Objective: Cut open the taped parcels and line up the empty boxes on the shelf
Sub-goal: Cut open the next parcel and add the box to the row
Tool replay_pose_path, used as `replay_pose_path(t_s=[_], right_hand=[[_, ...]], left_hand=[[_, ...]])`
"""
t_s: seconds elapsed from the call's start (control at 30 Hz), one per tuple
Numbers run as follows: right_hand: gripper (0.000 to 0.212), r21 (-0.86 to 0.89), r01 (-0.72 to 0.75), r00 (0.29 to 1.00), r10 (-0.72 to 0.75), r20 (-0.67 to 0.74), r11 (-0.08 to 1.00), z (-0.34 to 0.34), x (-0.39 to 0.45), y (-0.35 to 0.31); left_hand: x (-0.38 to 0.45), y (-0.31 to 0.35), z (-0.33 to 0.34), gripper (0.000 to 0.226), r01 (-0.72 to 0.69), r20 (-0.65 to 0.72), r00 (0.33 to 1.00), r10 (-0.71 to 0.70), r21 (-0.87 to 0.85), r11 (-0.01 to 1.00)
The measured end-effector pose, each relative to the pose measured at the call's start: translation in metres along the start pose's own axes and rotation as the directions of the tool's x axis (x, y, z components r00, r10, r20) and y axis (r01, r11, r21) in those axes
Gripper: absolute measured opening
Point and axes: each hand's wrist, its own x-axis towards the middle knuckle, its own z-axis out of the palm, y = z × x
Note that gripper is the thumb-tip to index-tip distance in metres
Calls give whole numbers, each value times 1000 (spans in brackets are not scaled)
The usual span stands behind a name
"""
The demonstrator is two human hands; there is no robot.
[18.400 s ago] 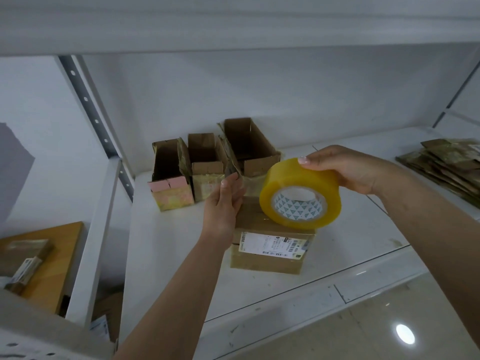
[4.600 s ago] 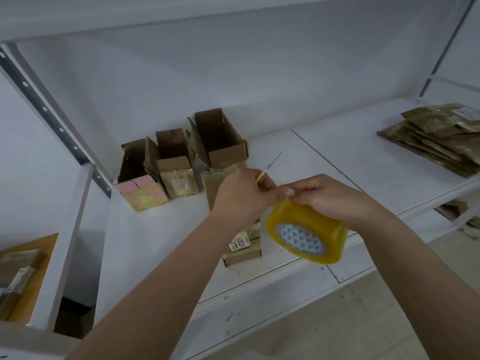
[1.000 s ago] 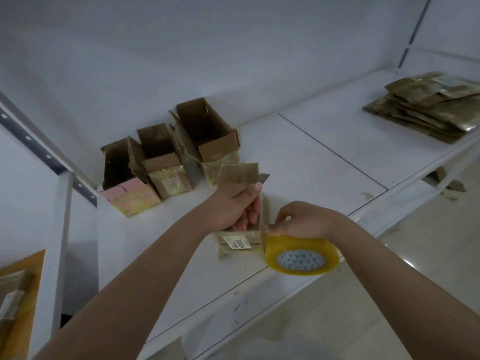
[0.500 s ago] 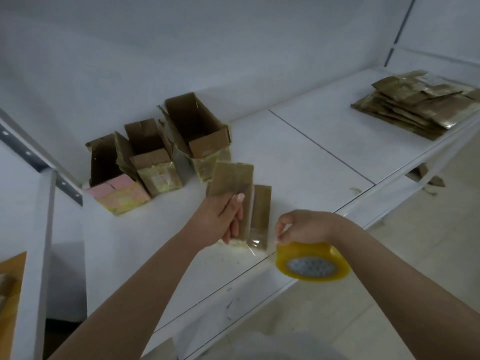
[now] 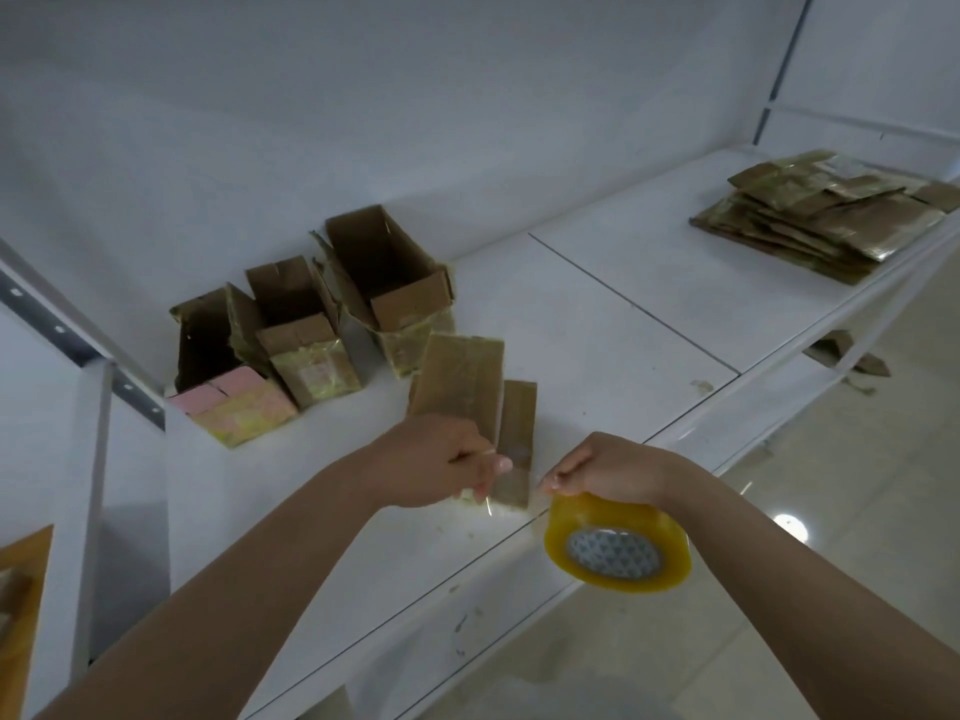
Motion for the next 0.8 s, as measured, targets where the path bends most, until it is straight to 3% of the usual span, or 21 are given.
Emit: replay_pose_path(t_s=[0.13,0.27,0.4,0.5,0.6,0.67,0.7,0.8], right_hand=[[21,-54,17,996,-22,-84,998,4,-5,3],[21,-194,26,982,-62,-181,981,8,-12,4],[24,-271,27,970,-91,-227,962,14,-12,8],[23,-231,6,960,-71,-271,973,20,-9,12],[23,-167,-6,961,-40,-274,986,23,-8,17],[23,-134,-8,959,-30,-280,991,22,-9,17],[23,-117,-10,959,-24,-283,993,20,-8,18],[19,-48,-47,967,34,-253,998,16,-4,28]], left_hand=[[11,29,-7,52,46,195,975,-110,306,951],[27,42,6,57,131,151,955,-255,558,820],[34,47,18,51,140,108,950,-292,689,711],[35,56,21,28,106,114,945,-307,780,616],[35,61,25,36,63,157,927,-340,830,554],[35,61,24,33,100,144,923,-356,804,586],[35,59,21,29,137,138,928,-347,739,660],[26,46,5,42,332,140,915,-378,272,903]])
